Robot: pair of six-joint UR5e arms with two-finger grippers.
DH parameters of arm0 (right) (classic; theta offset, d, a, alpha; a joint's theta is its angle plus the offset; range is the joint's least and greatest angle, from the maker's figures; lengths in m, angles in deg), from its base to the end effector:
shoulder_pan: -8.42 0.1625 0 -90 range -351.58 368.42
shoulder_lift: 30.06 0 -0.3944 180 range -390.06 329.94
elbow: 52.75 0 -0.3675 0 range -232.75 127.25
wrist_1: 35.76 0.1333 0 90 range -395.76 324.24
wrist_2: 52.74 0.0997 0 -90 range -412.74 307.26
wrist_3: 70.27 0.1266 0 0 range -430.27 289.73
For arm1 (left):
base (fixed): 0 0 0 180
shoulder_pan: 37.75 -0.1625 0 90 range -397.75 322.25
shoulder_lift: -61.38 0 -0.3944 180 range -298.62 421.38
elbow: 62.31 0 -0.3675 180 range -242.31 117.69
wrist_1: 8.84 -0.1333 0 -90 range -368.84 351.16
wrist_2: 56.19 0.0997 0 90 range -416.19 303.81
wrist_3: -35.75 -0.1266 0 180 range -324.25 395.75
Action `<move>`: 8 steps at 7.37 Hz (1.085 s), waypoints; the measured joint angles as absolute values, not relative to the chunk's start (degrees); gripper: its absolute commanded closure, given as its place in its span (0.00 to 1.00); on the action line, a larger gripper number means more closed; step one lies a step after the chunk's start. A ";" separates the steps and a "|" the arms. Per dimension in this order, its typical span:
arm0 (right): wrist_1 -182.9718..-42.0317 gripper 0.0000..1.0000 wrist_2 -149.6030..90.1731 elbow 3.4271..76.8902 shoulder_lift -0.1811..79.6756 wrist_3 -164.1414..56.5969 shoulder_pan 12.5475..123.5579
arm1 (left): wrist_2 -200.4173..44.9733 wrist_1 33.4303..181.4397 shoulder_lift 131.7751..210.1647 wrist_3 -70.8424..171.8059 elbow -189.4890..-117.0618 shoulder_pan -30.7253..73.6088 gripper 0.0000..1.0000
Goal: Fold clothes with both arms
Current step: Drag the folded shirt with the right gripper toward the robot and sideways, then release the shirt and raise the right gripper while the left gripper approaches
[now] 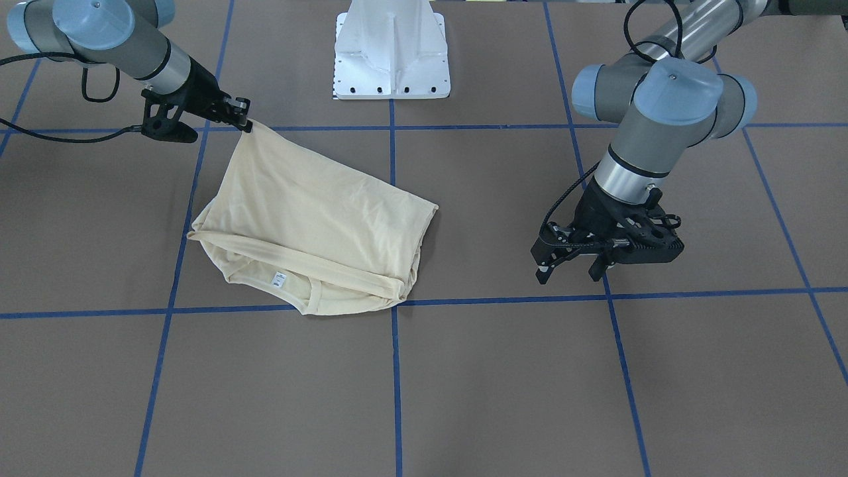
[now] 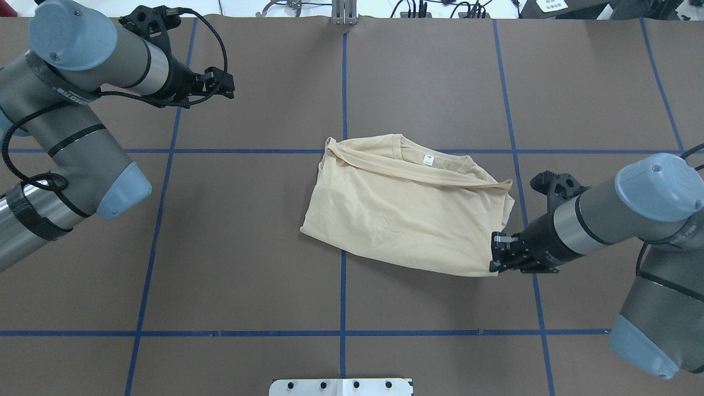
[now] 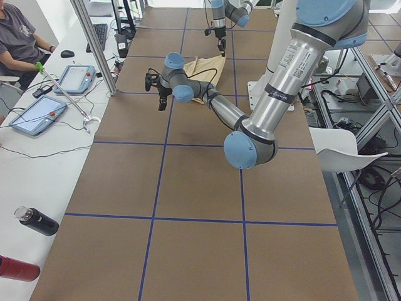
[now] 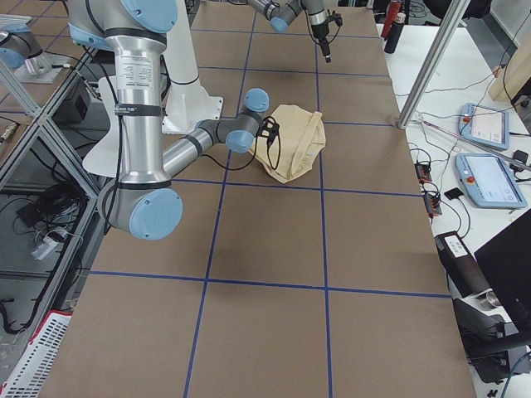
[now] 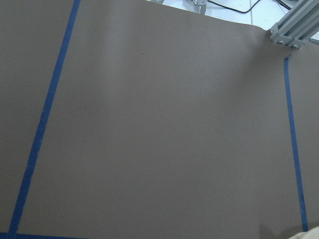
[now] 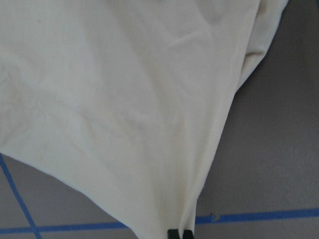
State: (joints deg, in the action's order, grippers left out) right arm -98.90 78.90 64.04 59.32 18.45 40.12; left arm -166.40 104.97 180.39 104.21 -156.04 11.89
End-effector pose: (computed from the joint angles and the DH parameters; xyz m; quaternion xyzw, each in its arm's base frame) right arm -0.3702 -0.2865 0.3620 -0.1823 -0.4986 0.0618 0.8452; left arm 0.3556 -0.5567 0.2910 0.1458 0.4692 -0.1299 0.8613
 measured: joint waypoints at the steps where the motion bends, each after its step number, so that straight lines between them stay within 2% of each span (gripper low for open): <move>1: -98.70 1.00 83.21 64.50 60.38 18.53 38.19 | -166.38 104.97 180.08 104.11 -156.06 11.90 0.01; 6: -98.25 1.00 87.72 68.99 65.64 18.50 27.41 | -166.32 104.97 179.77 104.30 -156.58 11.89 0.01; 7: -98.25 0.72 87.71 69.24 66.36 18.50 26.29 | -166.32 104.97 179.77 104.30 -156.63 11.89 0.01; 8: -98.28 0.01 87.70 69.03 66.67 18.50 25.68 | -166.32 104.97 179.76 104.31 -156.66 11.89 0.01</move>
